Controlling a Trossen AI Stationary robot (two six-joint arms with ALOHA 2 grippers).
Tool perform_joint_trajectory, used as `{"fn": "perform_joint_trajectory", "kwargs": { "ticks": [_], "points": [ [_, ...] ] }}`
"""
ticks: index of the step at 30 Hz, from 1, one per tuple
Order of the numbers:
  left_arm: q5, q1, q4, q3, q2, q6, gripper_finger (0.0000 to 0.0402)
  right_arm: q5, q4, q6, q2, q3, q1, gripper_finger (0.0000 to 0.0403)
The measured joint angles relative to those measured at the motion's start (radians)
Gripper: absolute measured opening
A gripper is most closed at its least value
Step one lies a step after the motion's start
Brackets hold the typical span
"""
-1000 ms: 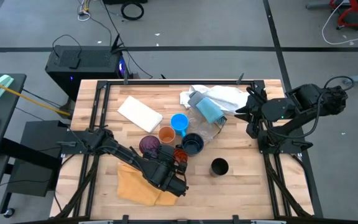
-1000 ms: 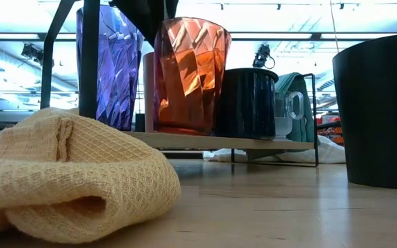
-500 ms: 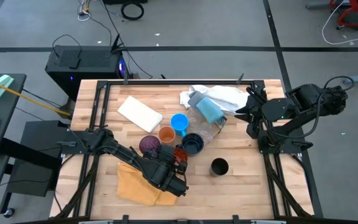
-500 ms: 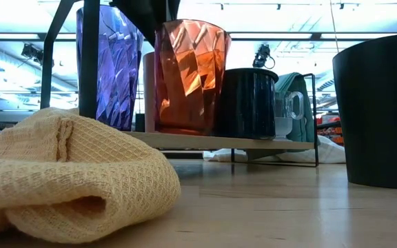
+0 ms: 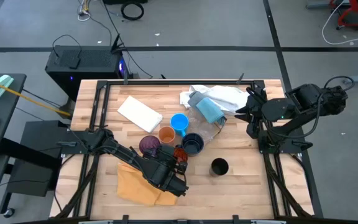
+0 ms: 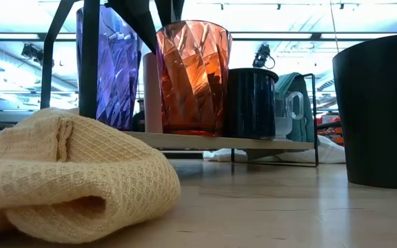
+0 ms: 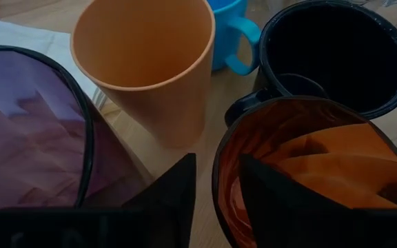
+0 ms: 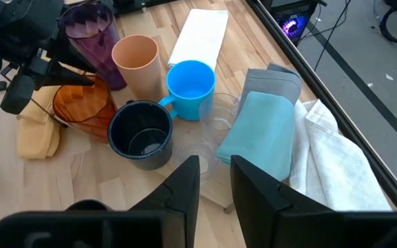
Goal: Stack small to large cups/mugs on shelf
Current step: Put the orange glass on the shelf
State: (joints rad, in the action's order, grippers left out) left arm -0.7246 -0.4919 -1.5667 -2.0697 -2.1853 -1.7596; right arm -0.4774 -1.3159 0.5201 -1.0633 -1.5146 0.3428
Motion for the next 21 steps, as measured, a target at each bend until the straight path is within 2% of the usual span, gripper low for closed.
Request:
{"fn": "perform_joint_trajectory", "kwargs": {
  "ticks": [11, 21],
  "points": [
    [0.0, 0.001, -0.004, 0.0, 0.0, 0.025, 0.0146, 0.007, 0.0, 0.001, 0.0, 0.0, 0.0, 0.0089],
    [-0.001, 0.009, -0.004, 0.0, 0.0, 0.051, 0.0118, 0.007, 0.0, 0.003, 0.0, 0.0, 0.0, 0.0089]
  ]
}}
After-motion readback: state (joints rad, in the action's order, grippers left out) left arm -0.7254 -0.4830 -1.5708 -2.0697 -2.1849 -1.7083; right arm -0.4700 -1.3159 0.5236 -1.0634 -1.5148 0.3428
